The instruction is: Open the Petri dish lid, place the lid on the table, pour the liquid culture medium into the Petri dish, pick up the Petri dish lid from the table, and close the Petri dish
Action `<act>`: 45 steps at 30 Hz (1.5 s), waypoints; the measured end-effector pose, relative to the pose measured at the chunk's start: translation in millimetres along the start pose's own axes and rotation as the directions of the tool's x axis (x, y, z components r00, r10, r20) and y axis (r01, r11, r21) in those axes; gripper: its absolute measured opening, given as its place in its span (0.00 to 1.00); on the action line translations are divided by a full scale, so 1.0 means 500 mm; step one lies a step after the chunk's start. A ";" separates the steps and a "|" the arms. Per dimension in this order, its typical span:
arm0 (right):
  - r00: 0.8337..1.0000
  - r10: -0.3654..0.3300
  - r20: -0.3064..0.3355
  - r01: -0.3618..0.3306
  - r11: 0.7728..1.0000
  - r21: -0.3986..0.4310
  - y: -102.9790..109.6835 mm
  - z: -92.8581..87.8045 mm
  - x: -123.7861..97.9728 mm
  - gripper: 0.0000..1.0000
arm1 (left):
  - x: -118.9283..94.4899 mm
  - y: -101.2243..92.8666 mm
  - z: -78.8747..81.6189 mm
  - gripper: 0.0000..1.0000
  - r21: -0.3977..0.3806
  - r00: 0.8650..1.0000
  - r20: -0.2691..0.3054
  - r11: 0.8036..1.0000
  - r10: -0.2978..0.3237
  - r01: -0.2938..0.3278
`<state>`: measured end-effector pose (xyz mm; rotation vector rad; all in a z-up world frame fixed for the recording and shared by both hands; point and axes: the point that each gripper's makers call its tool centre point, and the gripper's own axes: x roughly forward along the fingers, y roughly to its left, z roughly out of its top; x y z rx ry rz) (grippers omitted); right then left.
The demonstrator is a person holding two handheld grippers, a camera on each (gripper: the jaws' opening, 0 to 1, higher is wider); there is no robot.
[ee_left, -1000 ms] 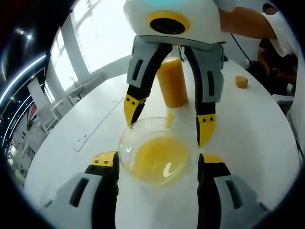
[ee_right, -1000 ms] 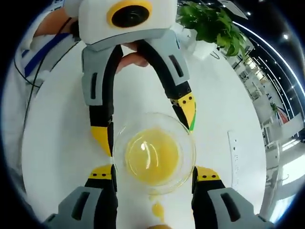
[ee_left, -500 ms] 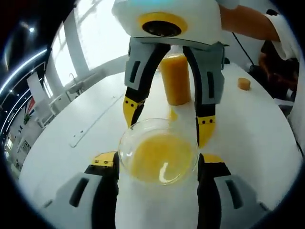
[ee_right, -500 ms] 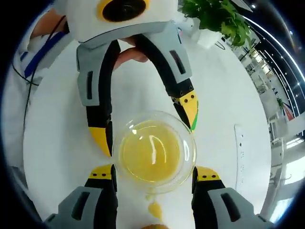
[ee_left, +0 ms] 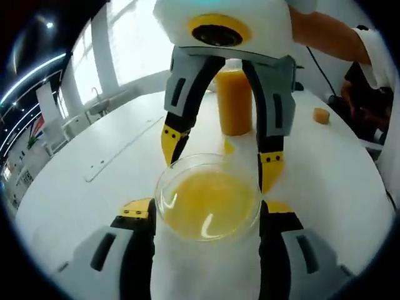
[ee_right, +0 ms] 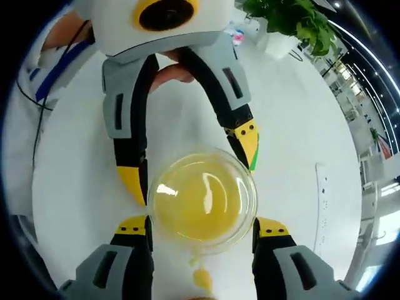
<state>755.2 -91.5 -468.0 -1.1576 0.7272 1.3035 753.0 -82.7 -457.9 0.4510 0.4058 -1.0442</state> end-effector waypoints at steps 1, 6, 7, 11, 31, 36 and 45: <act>1.000 -0.003 -0.001 0.003 1.000 -0.003 -0.001 -0.001 0.001 0.60 | 0.000 0.000 -0.001 0.59 -0.002 1.000 0.001 1.000 0.000 0.000; 1.000 -0.010 -0.005 0.010 1.000 -0.009 -0.007 -0.004 0.004 0.60 | 0.002 0.001 -0.005 0.60 0.013 1.000 -0.002 1.000 -0.002 0.003; 1.000 -0.012 -0.001 0.012 1.000 -0.011 -0.009 -0.003 0.004 0.60 | 0.003 0.001 -0.007 0.61 0.012 1.000 -0.005 1.000 -0.003 0.003; 1.000 -0.014 0.005 0.014 1.000 -0.022 -0.012 0.001 0.002 0.59 | 0.002 0.009 -0.010 0.62 -0.012 1.000 0.012 1.000 0.007 -0.007; 1.000 0.013 0.015 -0.013 1.000 0.002 -0.012 -0.001 -0.022 0.51 | 0.001 0.016 0.000 0.60 -0.106 1.000 0.025 0.994 -0.010 0.013; 1.000 0.019 0.019 -0.019 1.000 0.011 -0.009 -0.005 -0.006 0.53 | 0.003 0.018 0.000 0.61 -0.167 0.999 0.028 0.986 -0.021 0.025; 1.000 0.006 -0.016 -0.006 1.000 -0.026 -0.010 -0.011 0.008 0.54 | 0.010 0.017 -0.032 0.63 -0.089 0.999 -0.034 0.996 -0.030 0.027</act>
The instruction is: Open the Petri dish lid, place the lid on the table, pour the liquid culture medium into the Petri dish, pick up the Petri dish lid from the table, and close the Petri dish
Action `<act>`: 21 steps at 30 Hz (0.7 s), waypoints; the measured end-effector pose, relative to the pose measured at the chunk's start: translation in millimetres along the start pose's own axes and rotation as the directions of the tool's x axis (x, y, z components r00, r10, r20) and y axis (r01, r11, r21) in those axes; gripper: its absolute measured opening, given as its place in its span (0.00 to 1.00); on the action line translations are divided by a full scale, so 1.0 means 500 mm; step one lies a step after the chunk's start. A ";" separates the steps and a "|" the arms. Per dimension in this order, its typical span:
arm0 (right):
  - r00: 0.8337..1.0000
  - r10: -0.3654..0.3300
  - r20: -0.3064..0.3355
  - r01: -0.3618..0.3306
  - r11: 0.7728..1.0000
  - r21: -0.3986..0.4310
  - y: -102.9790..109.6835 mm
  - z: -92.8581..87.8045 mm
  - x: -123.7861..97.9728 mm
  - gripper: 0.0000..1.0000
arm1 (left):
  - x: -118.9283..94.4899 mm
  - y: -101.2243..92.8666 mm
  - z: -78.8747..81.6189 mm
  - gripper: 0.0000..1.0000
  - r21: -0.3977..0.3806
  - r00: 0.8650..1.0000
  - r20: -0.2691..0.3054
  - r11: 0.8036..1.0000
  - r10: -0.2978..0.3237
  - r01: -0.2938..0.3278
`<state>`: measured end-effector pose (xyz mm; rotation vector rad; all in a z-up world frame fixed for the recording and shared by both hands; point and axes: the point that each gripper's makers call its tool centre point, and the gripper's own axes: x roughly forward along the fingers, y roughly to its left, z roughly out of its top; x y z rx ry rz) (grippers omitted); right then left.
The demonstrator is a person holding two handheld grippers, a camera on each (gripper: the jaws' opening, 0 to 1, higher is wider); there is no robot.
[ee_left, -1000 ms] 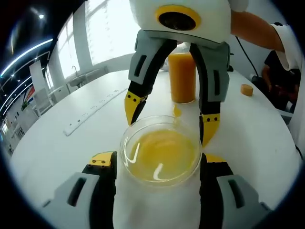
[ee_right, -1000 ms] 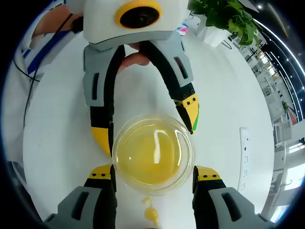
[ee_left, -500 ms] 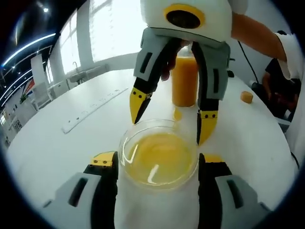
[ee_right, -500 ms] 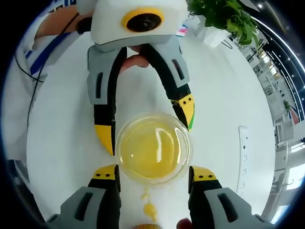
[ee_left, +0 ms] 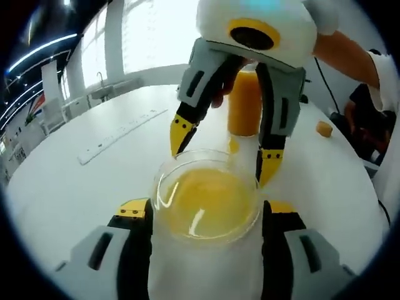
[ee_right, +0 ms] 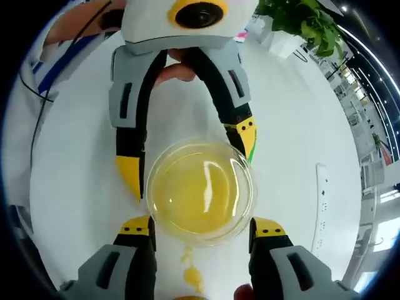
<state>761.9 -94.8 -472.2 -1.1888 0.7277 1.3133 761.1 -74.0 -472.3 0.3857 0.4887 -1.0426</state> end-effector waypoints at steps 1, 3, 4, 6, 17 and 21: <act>1.000 -0.002 0.003 0.002 1.000 0.002 0.000 0.000 0.000 0.54 | 0.000 -0.001 -0.006 0.63 0.014 1.000 -0.009 1.000 -0.005 0.005; 1.000 -0.012 0.015 0.013 1.000 -0.010 -0.002 0.003 0.001 0.54 | 0.000 0.002 -0.001 0.64 -0.009 1.000 0.009 1.000 0.000 0.000; 1.000 -0.014 0.017 0.014 1.000 -0.009 -0.002 0.003 0.002 0.54 | -0.002 0.004 -0.002 0.64 -0.007 1.000 0.008 1.000 0.000 0.000; 1.000 -0.016 0.017 0.016 1.000 -0.013 -0.002 0.003 0.002 0.54 | 0.000 0.005 -0.001 0.63 -0.012 1.000 0.003 1.000 0.002 -0.002; 1.000 0.017 0.006 -0.018 0.992 0.125 0.000 0.000 -0.016 0.50 | -0.007 0.009 0.027 0.61 -0.097 0.999 0.039 0.995 0.019 -0.015; 1.000 -0.003 -0.007 0.004 0.987 0.162 -0.009 -0.006 -0.019 0.43 | -0.002 0.026 0.019 0.61 -0.101 0.999 0.021 0.994 0.042 -0.040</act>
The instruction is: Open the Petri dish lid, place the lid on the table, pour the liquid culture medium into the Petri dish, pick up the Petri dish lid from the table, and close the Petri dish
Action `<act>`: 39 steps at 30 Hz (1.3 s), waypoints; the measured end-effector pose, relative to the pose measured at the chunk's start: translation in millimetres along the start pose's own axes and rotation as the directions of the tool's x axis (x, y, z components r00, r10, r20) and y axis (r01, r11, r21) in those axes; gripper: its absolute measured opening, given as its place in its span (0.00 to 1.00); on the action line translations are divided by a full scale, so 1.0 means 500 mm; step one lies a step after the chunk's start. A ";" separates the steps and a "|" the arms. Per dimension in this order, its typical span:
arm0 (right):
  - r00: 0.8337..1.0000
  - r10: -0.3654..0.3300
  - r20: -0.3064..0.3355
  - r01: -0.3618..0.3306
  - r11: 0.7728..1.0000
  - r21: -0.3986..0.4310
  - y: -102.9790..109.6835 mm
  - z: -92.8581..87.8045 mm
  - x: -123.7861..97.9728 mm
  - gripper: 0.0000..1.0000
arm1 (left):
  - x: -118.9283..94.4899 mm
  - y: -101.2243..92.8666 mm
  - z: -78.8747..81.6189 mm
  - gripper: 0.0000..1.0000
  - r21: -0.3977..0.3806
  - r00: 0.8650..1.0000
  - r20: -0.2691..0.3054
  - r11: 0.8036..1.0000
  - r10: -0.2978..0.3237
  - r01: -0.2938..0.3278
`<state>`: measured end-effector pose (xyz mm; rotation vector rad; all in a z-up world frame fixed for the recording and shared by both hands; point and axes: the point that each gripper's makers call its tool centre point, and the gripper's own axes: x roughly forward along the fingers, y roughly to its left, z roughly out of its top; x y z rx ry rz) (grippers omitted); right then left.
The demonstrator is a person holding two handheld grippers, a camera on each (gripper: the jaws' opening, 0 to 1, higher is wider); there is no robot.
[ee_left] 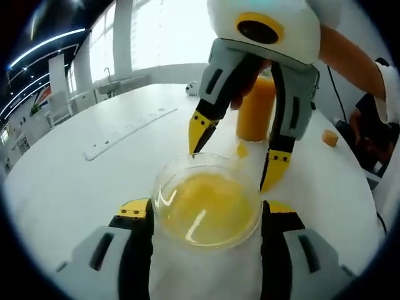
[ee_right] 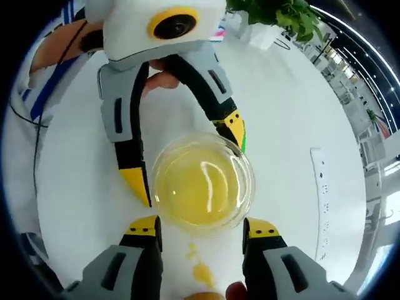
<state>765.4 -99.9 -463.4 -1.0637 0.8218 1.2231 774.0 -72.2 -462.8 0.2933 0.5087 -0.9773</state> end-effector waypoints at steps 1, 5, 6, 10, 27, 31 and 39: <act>1.000 0.001 0.001 -0.001 1.000 -0.004 0.001 -0.001 0.000 0.42 | 0.001 0.002 -0.007 0.61 -0.009 1.000 -0.014 1.000 0.002 -0.002; 1.000 0.002 0.007 -0.002 1.000 0.013 -0.002 -0.004 0.000 0.42 | -0.001 0.000 -0.007 0.61 -0.014 1.000 0.002 1.000 0.001 -0.001; 1.000 0.002 0.009 -0.002 1.000 0.010 -0.002 -0.005 0.000 0.42 | -0.001 0.001 -0.007 0.63 -0.011 1.000 0.001 1.000 0.005 -0.005; 1.000 -0.018 -0.001 0.018 1.000 -0.023 -0.010 -0.010 0.000 0.43 | -0.020 0.007 0.002 0.61 0.006 0.999 0.035 1.000 0.002 -0.002; 0.998 -0.023 0.058 0.027 0.997 -0.071 0.012 0.003 0.001 0.56 | -0.065 0.024 -0.040 0.60 0.284 0.999 -0.035 0.958 -0.018 0.027; 0.999 -0.043 0.018 0.046 0.983 -0.176 -0.002 -0.002 0.001 0.60 | -0.059 0.035 -0.027 0.59 0.342 0.999 -0.051 0.939 -0.001 0.018; 0.999 0.000 0.048 0.015 0.949 -0.316 0.007 0.044 0.016 0.64 | -0.050 0.042 -0.013 0.57 0.430 0.995 -0.098 0.902 0.002 0.040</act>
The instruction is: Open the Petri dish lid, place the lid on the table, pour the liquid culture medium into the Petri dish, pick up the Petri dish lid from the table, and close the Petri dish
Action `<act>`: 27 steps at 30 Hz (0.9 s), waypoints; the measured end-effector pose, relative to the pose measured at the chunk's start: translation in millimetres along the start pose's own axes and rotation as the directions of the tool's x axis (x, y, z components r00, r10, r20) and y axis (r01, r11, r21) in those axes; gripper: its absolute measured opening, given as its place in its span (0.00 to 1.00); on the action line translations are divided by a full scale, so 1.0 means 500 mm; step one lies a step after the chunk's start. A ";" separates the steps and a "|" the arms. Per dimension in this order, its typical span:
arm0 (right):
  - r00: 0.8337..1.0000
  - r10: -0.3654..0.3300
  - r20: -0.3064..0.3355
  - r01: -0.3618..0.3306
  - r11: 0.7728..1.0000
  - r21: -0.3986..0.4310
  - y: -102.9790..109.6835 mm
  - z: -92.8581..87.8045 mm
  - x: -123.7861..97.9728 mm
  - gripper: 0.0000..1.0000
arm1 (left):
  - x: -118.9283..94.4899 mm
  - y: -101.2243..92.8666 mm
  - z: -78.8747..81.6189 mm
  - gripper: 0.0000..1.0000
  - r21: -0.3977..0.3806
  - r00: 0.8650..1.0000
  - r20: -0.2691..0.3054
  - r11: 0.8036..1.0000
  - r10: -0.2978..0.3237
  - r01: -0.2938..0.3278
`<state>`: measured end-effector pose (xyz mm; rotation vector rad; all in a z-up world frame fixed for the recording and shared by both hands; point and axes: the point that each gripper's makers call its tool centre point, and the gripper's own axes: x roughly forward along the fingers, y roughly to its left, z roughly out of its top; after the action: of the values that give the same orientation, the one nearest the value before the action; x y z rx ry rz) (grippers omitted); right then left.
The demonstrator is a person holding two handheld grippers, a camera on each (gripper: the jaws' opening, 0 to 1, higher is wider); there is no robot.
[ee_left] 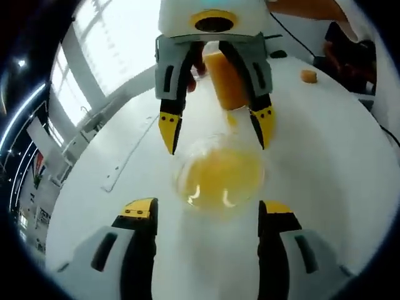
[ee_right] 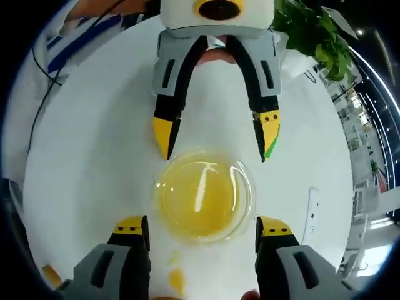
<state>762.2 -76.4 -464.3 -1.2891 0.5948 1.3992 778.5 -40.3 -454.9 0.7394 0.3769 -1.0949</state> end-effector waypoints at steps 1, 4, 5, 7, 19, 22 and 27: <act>1.000 0.017 -0.001 -0.017 1.000 -0.014 0.004 0.003 0.004 0.66 | 0.002 -0.003 0.003 0.57 0.013 1.000 -0.003 1.000 -0.007 0.007; 1.000 0.024 -0.012 -0.025 0.999 -0.032 0.000 0.008 0.014 0.66 | 0.008 -0.010 0.011 0.56 0.029 1.000 -0.008 0.999 -0.026 0.026; 1.000 0.022 -0.017 -0.022 0.999 -0.033 -0.005 0.009 0.016 0.64 | 0.009 -0.013 0.014 0.56 0.031 0.999 -0.012 0.999 -0.031 0.031; 1.000 0.025 -0.020 -0.025 0.999 -0.035 -0.011 0.014 0.020 0.63 | 0.011 -0.022 0.021 0.55 0.041 0.999 -0.012 0.998 -0.038 0.039; 0.996 0.092 0.022 -0.094 0.993 0.076 -0.013 0.022 0.013 0.61 | 0.015 -0.045 0.032 0.53 -0.025 0.997 0.042 0.997 -0.071 0.072; 0.995 0.091 0.027 -0.093 0.992 0.082 -0.016 0.020 0.013 0.61 | 0.015 -0.046 0.039 0.52 -0.050 0.996 0.055 0.996 -0.075 0.078; 0.996 0.084 0.040 -0.086 0.995 0.056 -0.014 0.019 0.012 0.62 | 0.014 -0.041 0.034 0.52 -0.083 0.993 0.080 0.993 -0.082 0.088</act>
<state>766.1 -63.5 -465.2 -1.2018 0.6661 1.4622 761.8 -62.2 -454.2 0.6079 0.3910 -1.1766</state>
